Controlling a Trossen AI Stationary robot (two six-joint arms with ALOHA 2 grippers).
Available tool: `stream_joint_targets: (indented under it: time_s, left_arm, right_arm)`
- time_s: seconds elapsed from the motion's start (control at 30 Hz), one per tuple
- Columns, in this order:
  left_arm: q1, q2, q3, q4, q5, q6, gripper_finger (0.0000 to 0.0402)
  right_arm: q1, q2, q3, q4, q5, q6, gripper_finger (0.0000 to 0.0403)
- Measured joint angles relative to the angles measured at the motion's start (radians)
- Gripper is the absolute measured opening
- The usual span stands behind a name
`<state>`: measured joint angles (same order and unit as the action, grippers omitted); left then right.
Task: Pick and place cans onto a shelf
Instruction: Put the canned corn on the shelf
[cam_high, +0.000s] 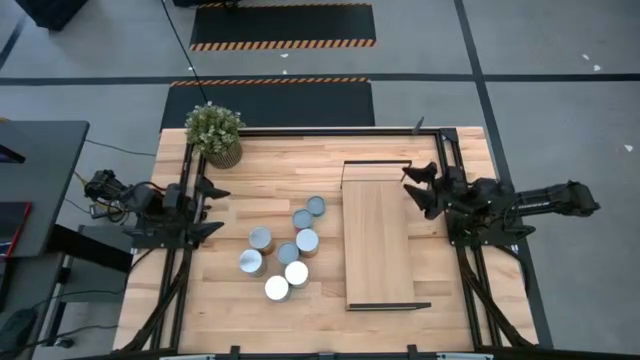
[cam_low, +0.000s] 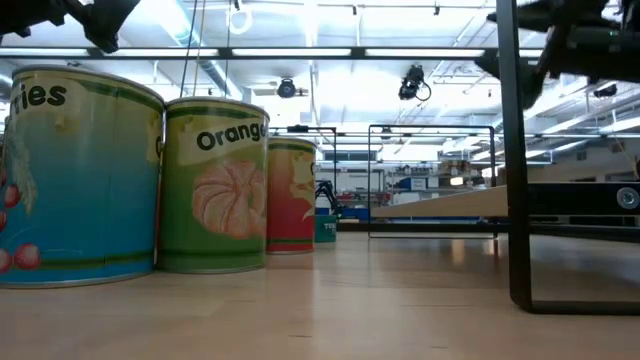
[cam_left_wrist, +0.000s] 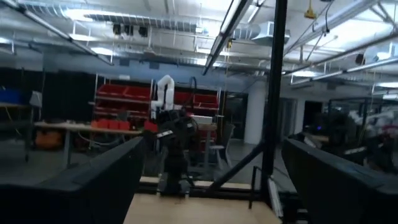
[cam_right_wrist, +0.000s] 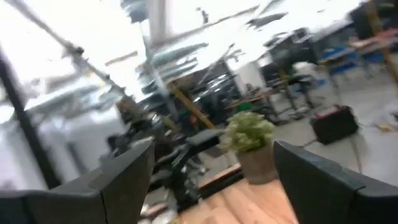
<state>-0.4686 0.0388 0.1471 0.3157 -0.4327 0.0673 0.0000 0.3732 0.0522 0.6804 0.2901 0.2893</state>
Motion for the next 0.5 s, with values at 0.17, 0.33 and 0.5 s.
stream_joint_targets:
  time_s: [0.17, 0.33, 0.5]
  left_arm:
    - [0.0, 0.0, 0.0, -0.016, 0.024, 0.1, 0.0385]
    - [0.001, 0.015, -0.007, -0.031, 0.025, 0.154, 0.0385]
    - [0.001, 0.069, -0.009, -0.043, 0.019, 0.184, 0.0385]
  right_arm:
    - [-0.035, 0.164, 0.104, -0.005, -0.004, -0.081, 0.0334]
    - [-0.061, 0.375, 0.238, 0.001, -0.004, -0.111, 0.0334]
    - [-0.076, 0.605, 0.372, -0.001, -0.004, -0.155, 0.0334]
